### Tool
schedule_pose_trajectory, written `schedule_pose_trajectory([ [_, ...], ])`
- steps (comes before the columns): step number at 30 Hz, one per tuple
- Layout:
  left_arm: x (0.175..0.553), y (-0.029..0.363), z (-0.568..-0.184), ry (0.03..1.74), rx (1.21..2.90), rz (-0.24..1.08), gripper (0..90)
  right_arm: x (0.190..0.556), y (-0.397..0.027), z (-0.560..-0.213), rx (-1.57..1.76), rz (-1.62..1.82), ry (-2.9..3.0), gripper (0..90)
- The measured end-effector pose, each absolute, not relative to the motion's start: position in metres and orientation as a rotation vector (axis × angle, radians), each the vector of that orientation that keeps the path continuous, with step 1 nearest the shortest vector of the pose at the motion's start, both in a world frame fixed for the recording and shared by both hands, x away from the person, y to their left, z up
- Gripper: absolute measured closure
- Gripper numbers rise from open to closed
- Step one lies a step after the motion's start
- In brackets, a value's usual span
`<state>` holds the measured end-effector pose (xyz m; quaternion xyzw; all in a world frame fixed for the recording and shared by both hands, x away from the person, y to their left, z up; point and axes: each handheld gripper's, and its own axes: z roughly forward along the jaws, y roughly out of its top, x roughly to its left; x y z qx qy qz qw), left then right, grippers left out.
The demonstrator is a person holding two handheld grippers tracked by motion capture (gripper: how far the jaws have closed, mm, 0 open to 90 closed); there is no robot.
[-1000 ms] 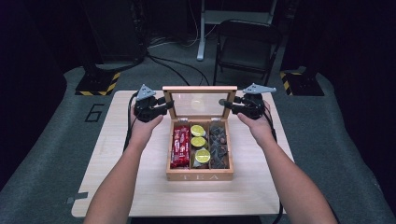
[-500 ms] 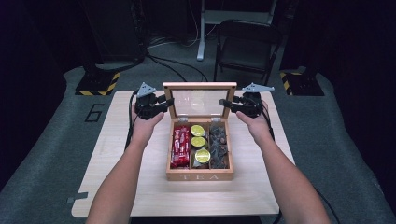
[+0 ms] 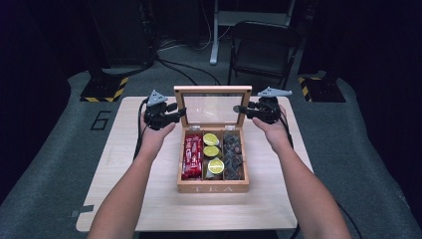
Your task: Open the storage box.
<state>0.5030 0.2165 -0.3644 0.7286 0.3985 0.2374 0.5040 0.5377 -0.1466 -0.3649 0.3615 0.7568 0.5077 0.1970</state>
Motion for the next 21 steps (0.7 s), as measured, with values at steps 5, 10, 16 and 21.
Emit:
schedule_pose_trajectory([
  [5, 0.499, 0.218, -0.365, 0.963, 1.765, 0.55, 53.8, 0.54, -0.146, -0.365, 1.01, 1.418, 2.118, 61.6],
  [10, 0.499, 0.219, -0.364, 0.97, 1.752, 0.545, 53.7, 0.543, -0.146, -0.365, 1.025, 1.42, 2.109, 62.6],
  [16, 0.504, 0.219, -0.369, 1.004, 1.766, 0.535, 52.8, 0.546, -0.146, -0.364, 1.037, 1.413, 2.11, 63.3],
  [21, 0.502, 0.215, -0.371, 0.99, 1.768, 0.527, 52.9, 0.55, -0.144, -0.363, 1.054, 1.397, 2.104, 63.6],
])
